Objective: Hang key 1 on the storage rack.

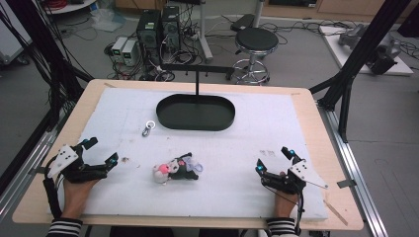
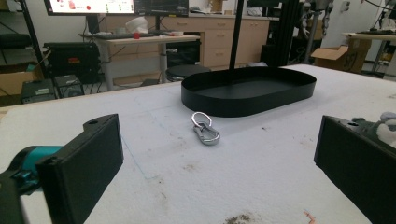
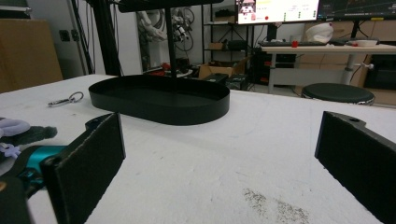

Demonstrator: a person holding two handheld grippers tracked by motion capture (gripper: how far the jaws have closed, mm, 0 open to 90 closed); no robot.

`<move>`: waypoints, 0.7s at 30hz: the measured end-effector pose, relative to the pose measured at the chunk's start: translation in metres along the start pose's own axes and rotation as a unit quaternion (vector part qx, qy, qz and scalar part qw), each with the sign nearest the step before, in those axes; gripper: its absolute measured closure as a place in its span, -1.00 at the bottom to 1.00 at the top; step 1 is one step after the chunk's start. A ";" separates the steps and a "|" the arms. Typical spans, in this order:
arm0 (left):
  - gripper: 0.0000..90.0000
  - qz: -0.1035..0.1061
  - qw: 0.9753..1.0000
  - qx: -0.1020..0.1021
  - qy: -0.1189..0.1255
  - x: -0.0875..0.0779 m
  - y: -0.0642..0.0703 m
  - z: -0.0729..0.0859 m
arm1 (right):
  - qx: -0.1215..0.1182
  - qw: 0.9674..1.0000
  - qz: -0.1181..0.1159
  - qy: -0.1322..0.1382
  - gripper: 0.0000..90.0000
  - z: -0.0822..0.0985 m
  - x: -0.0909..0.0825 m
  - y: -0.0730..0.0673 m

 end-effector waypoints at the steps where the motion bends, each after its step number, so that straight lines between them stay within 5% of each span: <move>1: -0.96 -0.001 1.000 0.000 0.001 0.000 0.000 0.000 | 0.001 1.000 0.000 0.000 -0.98 0.000 0.000 0.000; 21: -0.96 0.000 1.000 -0.004 -0.004 -0.001 0.000 -0.002 | -0.002 1.000 0.000 -0.001 -0.98 0.000 0.000 0.000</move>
Point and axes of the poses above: each handheld gripper's, and its own axes: x roughly forward along the jaws, z roughly out of its underside, y roughly to its right, the point moved 5 cm from there along x, roughly forward along the jaws, and after that the axes turned 9 degrees about -z, right-handed, at the moved point
